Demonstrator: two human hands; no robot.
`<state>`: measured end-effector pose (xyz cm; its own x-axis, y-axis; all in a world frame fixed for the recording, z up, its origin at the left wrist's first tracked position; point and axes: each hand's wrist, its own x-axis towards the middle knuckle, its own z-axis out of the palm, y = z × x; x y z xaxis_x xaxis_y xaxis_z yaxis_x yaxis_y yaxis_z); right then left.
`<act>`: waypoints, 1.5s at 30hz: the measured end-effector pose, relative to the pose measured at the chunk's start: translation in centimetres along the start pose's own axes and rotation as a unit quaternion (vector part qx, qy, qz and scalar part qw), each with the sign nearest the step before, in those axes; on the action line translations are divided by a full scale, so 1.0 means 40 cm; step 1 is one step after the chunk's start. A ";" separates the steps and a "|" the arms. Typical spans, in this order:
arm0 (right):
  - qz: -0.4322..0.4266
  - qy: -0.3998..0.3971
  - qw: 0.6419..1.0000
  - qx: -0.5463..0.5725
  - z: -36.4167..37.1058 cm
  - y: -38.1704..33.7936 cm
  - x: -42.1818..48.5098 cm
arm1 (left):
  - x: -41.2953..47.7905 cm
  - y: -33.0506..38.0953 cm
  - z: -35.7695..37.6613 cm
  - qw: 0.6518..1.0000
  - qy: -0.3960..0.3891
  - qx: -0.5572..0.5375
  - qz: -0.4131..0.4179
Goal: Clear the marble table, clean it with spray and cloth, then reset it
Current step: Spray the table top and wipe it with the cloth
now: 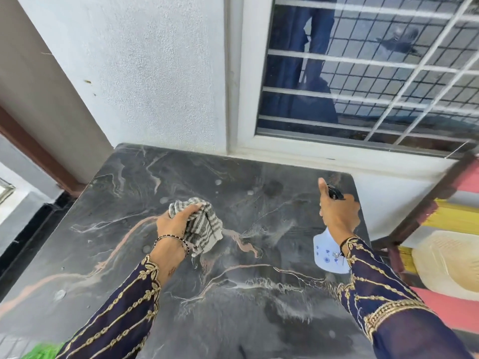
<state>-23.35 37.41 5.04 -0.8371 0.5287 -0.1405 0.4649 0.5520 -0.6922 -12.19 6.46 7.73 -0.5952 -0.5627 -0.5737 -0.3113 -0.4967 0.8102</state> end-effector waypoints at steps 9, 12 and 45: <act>0.025 0.034 0.999 0.023 -0.126 0.103 -0.078 | -0.067 0.002 -0.009 0.999 -0.047 0.008 0.015; 0.035 0.049 0.998 -0.013 -0.146 0.137 -0.121 | -0.085 -0.006 -0.038 0.998 -0.054 0.009 0.019; -0.017 -0.154 0.987 -0.029 -0.181 0.373 -0.717 | -0.260 -0.101 -0.492 0.998 -0.013 -0.024 0.050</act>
<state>9.69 35.17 3.88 -0.8966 0.2923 -0.3327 0.4428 0.6070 -0.6599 9.85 1.30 8.07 -0.6413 -0.5936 -0.4861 -0.2133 -0.4707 0.8562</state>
